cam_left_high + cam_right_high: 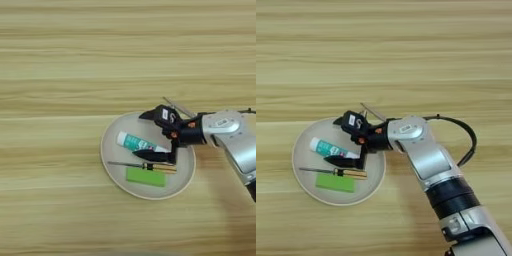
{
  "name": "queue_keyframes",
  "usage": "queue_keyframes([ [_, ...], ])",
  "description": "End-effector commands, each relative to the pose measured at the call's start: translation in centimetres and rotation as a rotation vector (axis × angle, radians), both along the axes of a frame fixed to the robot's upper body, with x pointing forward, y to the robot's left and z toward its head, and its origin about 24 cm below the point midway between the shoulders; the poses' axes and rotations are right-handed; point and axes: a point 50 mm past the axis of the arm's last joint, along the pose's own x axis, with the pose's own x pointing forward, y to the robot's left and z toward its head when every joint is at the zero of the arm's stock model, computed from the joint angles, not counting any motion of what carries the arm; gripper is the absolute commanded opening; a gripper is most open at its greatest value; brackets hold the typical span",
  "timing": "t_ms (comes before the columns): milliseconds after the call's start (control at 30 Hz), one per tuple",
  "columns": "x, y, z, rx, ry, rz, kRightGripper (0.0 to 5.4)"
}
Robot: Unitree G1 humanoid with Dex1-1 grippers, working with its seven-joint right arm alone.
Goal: Move the objects on the table
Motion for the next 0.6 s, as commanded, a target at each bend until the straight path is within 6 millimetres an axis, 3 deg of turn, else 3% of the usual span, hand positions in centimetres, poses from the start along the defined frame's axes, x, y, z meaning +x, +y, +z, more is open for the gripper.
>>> queue_keyframes([
  [33,1.34,0.20,2.15,0.005,-0.112,0.002,5.38],
  [600,1.41,0.03,1.54,-0.004,-0.097,0.005,3.30],
])
